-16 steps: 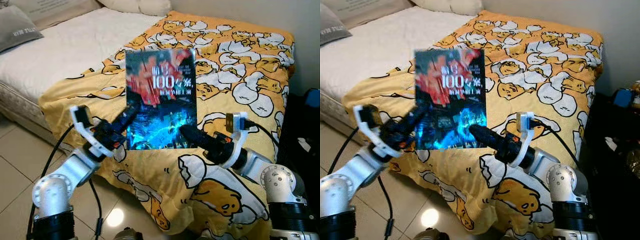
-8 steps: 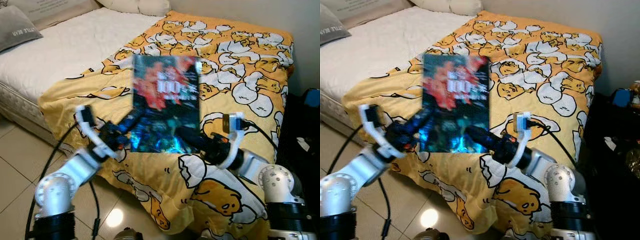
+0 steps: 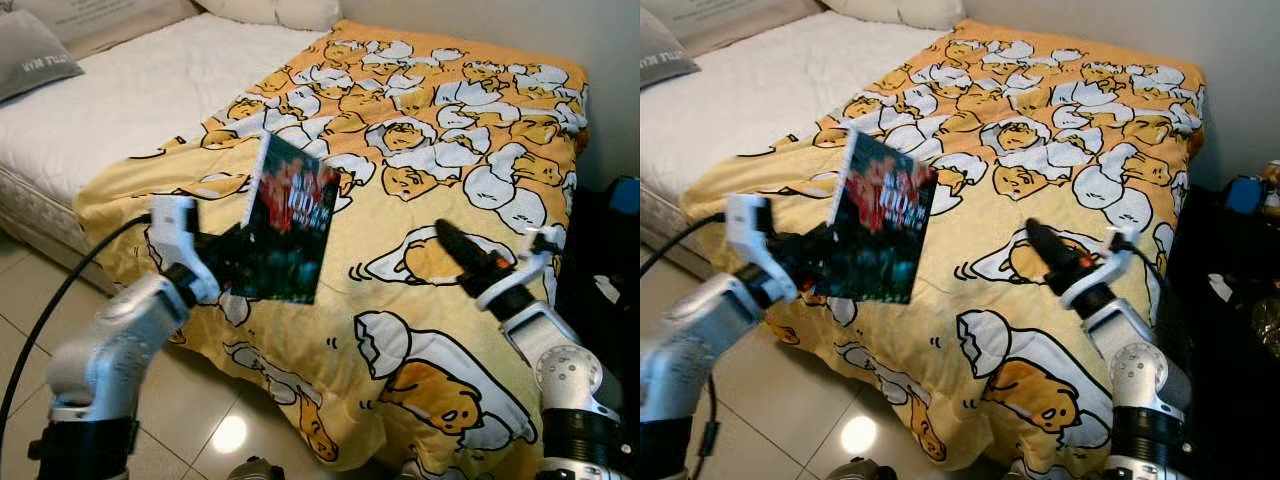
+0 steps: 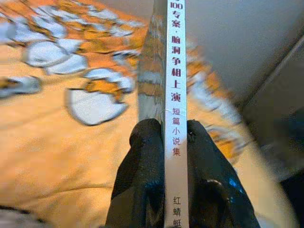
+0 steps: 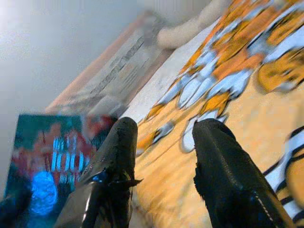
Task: Clean up the room
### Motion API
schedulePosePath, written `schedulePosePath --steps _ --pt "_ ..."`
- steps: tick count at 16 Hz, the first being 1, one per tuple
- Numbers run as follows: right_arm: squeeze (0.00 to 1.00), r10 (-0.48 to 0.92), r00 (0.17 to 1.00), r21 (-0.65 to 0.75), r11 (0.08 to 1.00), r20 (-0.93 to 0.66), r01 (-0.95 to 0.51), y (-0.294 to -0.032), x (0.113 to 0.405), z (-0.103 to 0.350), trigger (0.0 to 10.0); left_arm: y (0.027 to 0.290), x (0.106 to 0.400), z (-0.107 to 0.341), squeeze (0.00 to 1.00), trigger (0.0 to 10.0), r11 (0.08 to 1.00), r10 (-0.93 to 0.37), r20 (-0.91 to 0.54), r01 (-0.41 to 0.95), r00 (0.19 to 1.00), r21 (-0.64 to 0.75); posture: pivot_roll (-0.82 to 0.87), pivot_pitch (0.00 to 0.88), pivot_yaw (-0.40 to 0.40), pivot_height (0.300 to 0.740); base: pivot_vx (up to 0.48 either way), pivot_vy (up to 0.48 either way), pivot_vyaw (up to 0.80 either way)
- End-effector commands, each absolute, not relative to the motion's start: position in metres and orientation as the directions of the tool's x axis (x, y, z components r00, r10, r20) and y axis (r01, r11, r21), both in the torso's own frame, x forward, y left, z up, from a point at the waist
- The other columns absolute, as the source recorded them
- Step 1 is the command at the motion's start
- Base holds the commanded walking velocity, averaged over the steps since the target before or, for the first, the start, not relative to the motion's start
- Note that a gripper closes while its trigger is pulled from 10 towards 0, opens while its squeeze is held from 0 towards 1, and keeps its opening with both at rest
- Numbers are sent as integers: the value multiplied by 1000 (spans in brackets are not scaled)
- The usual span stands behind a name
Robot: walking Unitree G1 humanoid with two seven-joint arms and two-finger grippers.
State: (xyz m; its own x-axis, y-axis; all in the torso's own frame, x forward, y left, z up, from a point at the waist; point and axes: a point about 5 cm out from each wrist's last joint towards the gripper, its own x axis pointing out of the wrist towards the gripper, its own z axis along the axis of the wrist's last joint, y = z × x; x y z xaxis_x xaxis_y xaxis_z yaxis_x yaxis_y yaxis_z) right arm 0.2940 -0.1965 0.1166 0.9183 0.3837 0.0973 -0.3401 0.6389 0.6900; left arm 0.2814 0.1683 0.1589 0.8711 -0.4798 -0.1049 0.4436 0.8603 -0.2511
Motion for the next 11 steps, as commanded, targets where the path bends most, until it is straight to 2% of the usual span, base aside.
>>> schedulePosePath --steps 1,3,4,6,7,8,11 --pt "0 349 933 646 692 90 -321 -195 293 120 10000 168 282 169 0 0 899 -423 -63 410 904 -153 -81 0 38 740 0 0 0" --pt "0 330 942 568 765 61 -305 -185 288 122 10000 162 279 167 0 0 924 -347 -45 333 937 -186 -81 0 36 740 0 0 0" --pt "0 330 942 556 773 58 -305 -183 287 123 10000 159 278 166 0 0 924 -349 -48 336 936 -184 -80 0 35 740 0 0 0" --pt "0 306 952 474 835 21 -279 -171 277 121 10000 158 272 155 0 0 959 -273 -69 266 959 -93 -84 5 35 740 0 0 0" --pt "0 284 959 403 878 -6 -258 -169 277 119 10000 160 270 151 0 2157 972 -233 -93 229 968 -58 -82 4 34 740 0 0 0" --pt "0 264 964 333 913 -38 -236 -164 277 117 10000 163 267 143 0 10000 980 -197 -140 198 970 0 -83 10 34 740 0 0 0" --pt "0 213 968 203 962 -133 -184 -157 270 106 10000 160 257 128 0 10000 981 -182 -201 191 963 29 -76 5 18 740 0 0 0"
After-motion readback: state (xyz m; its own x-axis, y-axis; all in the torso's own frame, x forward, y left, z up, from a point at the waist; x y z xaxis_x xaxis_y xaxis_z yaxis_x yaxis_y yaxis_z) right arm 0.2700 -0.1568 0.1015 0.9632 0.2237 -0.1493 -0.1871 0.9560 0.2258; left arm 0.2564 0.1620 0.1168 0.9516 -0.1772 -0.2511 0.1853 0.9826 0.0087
